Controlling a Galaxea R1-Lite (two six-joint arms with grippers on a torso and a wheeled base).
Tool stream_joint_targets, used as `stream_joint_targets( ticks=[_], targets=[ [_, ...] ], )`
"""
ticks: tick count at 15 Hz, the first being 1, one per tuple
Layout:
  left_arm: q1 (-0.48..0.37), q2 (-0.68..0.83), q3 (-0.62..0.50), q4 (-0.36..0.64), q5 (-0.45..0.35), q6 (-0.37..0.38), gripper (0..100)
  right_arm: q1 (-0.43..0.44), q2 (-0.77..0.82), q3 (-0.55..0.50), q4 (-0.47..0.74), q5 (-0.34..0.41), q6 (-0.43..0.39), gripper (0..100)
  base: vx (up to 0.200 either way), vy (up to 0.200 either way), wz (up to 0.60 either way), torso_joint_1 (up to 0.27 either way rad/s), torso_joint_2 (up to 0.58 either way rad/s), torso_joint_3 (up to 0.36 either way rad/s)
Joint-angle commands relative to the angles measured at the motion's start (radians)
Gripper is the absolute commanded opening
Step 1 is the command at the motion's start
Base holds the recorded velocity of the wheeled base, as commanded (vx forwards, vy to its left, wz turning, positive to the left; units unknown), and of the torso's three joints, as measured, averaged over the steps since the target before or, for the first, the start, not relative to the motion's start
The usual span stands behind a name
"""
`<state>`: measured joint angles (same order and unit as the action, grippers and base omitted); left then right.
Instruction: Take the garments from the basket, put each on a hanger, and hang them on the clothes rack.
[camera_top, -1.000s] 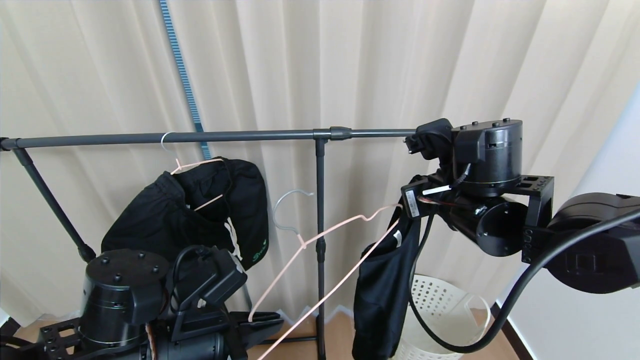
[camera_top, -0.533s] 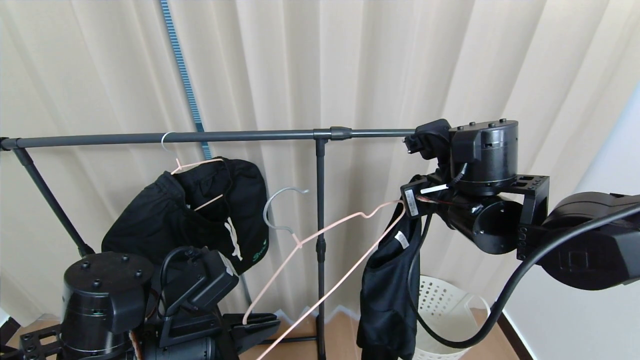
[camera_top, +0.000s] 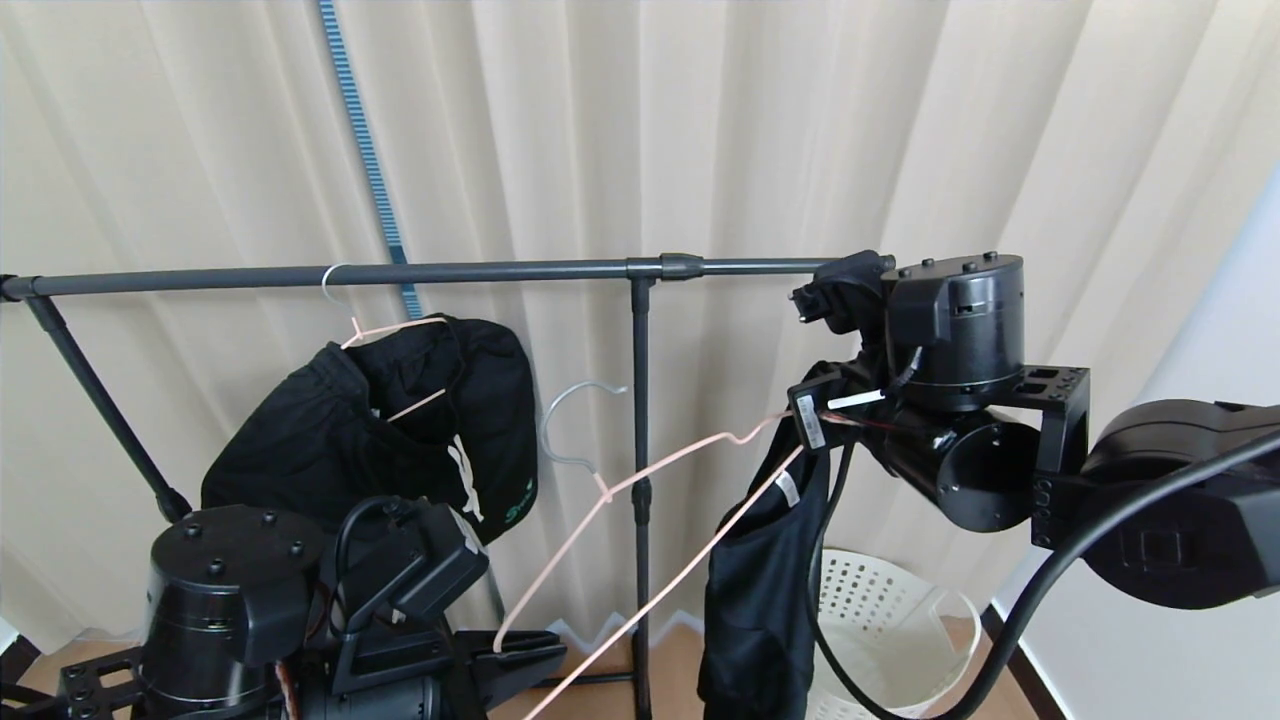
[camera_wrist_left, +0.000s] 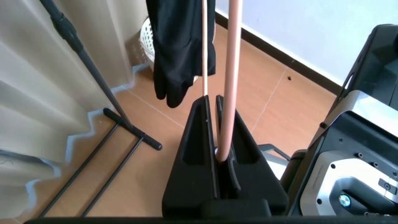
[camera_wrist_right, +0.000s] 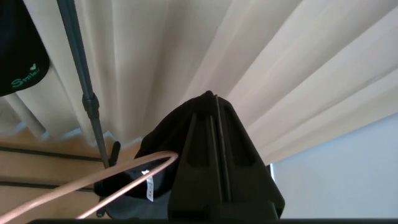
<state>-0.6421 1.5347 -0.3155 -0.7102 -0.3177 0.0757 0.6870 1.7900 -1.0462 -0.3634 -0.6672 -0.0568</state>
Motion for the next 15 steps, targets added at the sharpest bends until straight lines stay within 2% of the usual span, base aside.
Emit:
stream_joint_targets(
  ticks=[1,10,15],
  targets=[
    [0.001,0.021,0.001,-0.015,0.002,-0.001,0,0.025,-0.012,0.014,0.0,-0.008,-0.001,0,0.0,0.0,0.0,0.0,0.0,0.0],
    [0.004,0.022,0.007,-0.034,0.002,-0.001,0,0.149,-0.041,0.063,-0.002,-0.031,0.0,0,0.0,0.0,0.0,0.0,0.0,0.0],
    [0.004,0.021,0.009,-0.034,0.002,0.001,0,0.236,-0.107,0.083,0.003,-0.018,0.031,0,0.0,0.0,0.0,0.0,0.0,0.0]
  ],
)
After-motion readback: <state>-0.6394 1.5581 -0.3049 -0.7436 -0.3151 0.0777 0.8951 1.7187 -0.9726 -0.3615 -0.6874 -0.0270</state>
